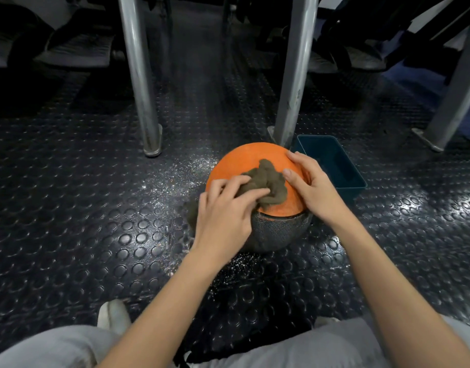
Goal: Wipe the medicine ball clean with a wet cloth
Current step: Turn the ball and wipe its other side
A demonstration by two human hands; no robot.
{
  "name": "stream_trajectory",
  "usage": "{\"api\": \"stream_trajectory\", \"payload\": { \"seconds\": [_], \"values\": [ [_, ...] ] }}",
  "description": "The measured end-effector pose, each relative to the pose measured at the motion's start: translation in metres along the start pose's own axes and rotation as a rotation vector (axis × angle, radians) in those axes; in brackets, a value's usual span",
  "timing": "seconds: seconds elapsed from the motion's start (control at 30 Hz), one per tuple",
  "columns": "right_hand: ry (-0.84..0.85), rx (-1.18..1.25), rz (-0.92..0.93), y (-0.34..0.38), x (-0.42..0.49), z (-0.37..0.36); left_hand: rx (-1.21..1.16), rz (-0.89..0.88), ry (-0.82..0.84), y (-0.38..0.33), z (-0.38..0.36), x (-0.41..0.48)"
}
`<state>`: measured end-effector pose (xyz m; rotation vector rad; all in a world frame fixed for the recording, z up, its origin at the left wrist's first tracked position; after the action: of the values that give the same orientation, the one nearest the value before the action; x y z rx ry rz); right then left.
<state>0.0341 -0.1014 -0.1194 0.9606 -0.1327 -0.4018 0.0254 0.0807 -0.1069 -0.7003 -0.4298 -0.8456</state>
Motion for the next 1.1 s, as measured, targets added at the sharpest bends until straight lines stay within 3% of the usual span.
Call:
{"api": "stream_trajectory", "payload": {
  "seconds": [0.17, 0.43, 0.53, 0.6, 0.67, 0.83, 0.9, 1.0, 1.1],
  "values": [
    [0.033, -0.058, 0.003, 0.004, -0.002, -0.012, -0.052, 0.303, -0.049, 0.045, 0.01, -0.008],
    [0.062, -0.112, 0.071, 0.022, -0.018, -0.029, -0.011, 0.583, -0.08, 0.083, 0.032, -0.023],
    [0.069, -0.109, 0.078, 0.023, -0.019, -0.029, -0.023, 0.428, -0.182, 0.063, 0.039, -0.01],
    [0.045, -0.119, 0.086, 0.021, -0.018, -0.028, 0.013, 0.2, -0.144, 0.034, 0.031, 0.0],
    [0.027, -0.123, 0.088, 0.021, -0.016, -0.025, 0.021, 0.126, -0.069, 0.025, 0.018, 0.0],
    [0.075, -0.107, 0.042, 0.019, -0.015, -0.024, 0.032, 0.556, -0.027, 0.09, 0.028, -0.025],
    [0.081, -0.11, 0.045, 0.02, -0.016, -0.024, -0.009, 0.59, -0.085, 0.094, 0.037, -0.027],
    [0.083, -0.101, 0.046, 0.02, -0.016, -0.025, -0.02, 0.352, -0.204, 0.059, 0.046, -0.009],
    [0.047, -0.11, 0.088, 0.021, -0.015, -0.024, 0.043, 0.073, -0.069, 0.026, 0.027, 0.003]
  ]
}}
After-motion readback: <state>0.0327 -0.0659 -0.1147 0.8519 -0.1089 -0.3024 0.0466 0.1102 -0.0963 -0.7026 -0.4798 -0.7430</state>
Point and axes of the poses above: each hand's wrist, its own x-axis towards the middle knuckle, its own z-axis out of the back of the hand, y = z × x, the point moved 8 cm from there along x, towards the middle knuckle, and after that the axes turned 15 degrees about -z, right-handed, at the moved point
